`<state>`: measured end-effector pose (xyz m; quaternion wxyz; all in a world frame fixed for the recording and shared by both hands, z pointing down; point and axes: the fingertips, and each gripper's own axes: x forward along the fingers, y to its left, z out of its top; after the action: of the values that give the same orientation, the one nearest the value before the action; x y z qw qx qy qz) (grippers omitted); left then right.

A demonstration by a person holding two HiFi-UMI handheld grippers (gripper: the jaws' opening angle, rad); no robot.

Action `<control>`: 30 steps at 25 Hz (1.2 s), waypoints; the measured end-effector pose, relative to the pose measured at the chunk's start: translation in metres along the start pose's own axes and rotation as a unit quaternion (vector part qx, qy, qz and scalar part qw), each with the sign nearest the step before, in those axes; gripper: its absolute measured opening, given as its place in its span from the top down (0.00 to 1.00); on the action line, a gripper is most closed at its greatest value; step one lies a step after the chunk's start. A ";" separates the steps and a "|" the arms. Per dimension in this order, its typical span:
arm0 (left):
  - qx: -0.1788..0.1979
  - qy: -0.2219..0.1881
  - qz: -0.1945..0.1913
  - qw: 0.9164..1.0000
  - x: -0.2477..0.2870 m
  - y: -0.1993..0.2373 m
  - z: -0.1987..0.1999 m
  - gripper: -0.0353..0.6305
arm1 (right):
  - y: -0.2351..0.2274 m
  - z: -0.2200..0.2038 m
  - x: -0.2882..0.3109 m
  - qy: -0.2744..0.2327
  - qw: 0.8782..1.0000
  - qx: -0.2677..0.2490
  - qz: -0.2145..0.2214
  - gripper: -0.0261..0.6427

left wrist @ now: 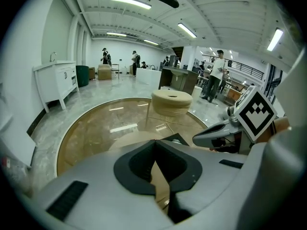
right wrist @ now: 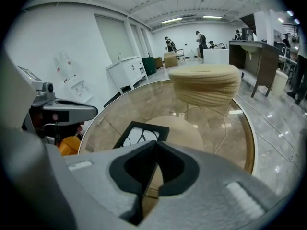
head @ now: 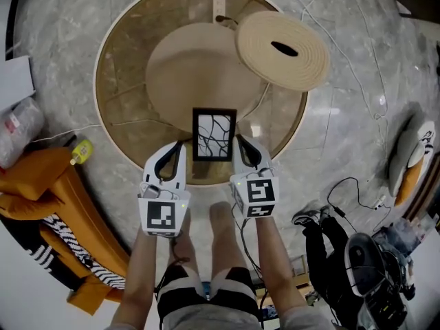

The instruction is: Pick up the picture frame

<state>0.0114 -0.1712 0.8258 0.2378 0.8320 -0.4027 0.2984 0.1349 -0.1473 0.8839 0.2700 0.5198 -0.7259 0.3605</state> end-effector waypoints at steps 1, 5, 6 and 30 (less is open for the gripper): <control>0.016 0.000 -0.005 1.000 0.002 0.000 -0.004 0.92 | 0.001 -0.003 0.004 0.007 1.000 0.006 0.002 0.91; -0.011 0.009 0.006 1.000 0.006 0.005 -0.009 0.92 | 0.001 -0.008 0.017 0.030 0.999 0.020 0.000 0.81; -0.010 0.009 0.006 1.000 0.006 0.007 -0.010 0.92 | 0.001 -0.008 0.020 0.033 0.999 0.020 -0.003 0.80; -0.009 0.002 0.014 1.000 -0.005 0.037 -0.007 0.92 | 0.001 -0.001 0.028 0.028 0.998 0.047 -0.043 0.86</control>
<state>-0.0231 -0.1848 0.8332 0.2423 0.8235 -0.4163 0.2999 0.1255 -0.1619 0.9060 0.2808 0.5524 -0.6769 0.3972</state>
